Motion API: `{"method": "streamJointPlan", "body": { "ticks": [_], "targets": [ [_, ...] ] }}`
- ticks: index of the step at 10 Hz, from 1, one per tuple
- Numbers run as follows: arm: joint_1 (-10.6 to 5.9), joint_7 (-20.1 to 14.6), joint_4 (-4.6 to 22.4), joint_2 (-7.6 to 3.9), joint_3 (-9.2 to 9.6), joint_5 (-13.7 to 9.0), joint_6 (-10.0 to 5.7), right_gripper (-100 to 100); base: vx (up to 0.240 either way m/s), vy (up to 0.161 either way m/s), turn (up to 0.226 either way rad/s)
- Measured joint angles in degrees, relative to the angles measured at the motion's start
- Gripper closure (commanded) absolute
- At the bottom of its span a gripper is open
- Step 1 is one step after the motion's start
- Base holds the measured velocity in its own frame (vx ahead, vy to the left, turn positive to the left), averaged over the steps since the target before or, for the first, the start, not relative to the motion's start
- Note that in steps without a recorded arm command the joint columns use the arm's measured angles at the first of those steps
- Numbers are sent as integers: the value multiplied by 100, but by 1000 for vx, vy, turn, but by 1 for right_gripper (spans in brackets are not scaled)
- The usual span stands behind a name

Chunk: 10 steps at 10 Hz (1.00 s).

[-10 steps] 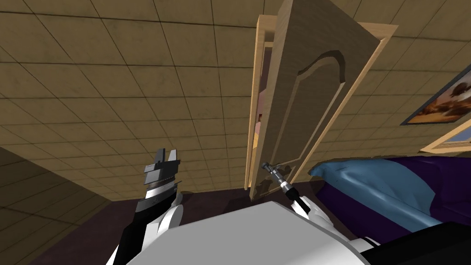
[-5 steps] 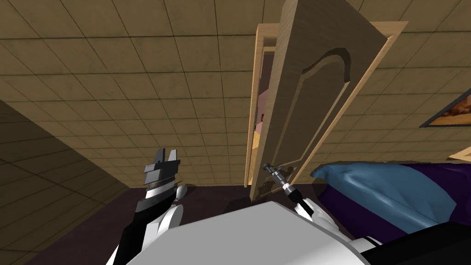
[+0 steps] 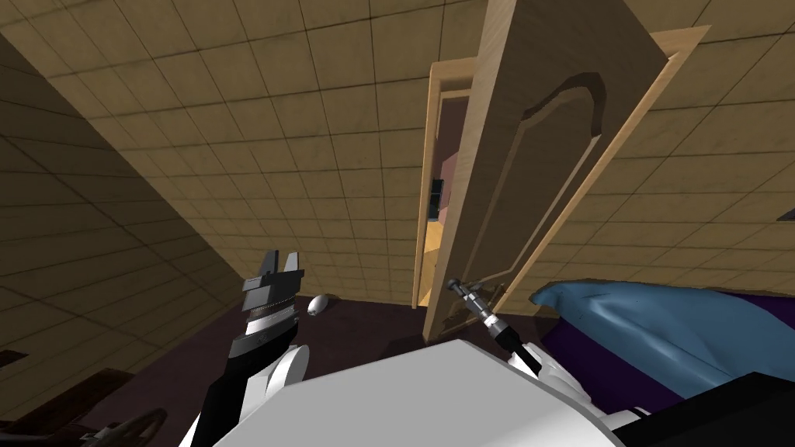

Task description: Pull the door open

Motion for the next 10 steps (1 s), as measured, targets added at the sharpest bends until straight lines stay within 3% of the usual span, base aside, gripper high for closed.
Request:
{"method": "streamJointPlan", "body": {
  "ticks": [1,3,9,10],
  "targets": [
    [74,-17,-35,-22,-7,7,-47,100,-186,-103,162],
    [78,-60,210,-84,7,31,-320,100,-155,-73,113],
    [181,-108,271,-129,-1,67,-549,100,-199,-95,173],
    [119,-110,428,-138,10,84,-655,100,-266,-89,235]
  ]
}}
